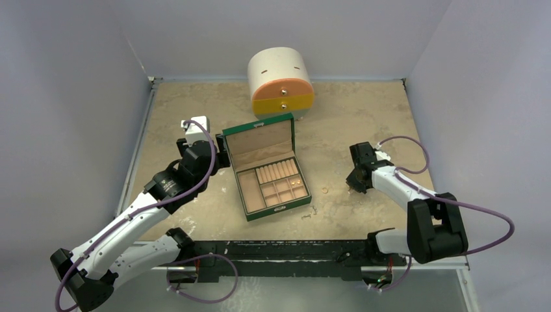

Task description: Organize the mixed jewelry

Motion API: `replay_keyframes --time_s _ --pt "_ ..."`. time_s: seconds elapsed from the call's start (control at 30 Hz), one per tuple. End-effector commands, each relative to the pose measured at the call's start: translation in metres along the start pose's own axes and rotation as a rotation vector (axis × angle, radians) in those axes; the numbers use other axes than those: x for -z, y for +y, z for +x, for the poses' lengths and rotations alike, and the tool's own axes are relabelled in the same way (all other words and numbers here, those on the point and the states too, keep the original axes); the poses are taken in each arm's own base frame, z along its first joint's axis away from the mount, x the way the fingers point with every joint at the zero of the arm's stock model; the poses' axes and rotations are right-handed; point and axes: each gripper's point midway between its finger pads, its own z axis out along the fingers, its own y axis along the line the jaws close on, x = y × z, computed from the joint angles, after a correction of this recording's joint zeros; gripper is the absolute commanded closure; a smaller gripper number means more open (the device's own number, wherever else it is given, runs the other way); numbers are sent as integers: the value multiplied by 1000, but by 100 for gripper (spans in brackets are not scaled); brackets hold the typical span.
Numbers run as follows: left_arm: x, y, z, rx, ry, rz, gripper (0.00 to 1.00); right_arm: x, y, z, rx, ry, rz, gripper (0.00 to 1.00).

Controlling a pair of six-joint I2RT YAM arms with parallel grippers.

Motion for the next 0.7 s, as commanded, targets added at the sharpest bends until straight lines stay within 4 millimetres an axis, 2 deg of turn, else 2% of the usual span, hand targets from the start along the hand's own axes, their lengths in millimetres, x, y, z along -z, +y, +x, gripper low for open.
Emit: replay_keyframes --time_s 0.0,0.3,0.4,0.5,0.67 --pt "0 0 -12 11 -42 1 27 -2 -5 0 -27 -5 25 86" --pt "2 -4 -11 21 -34 25 27 4 -3 -10 -40 -43 3 99" --pt "4 -6 -11 30 -33 39 26 9 -1 -17 -37 -69 -4 100" --pt "7 -6 -14 51 -41 47 24 18 3 -27 -22 -101 -28 100" --pt "14 -10 -22 90 -49 83 22 42 21 -51 46 -189 -139 100"
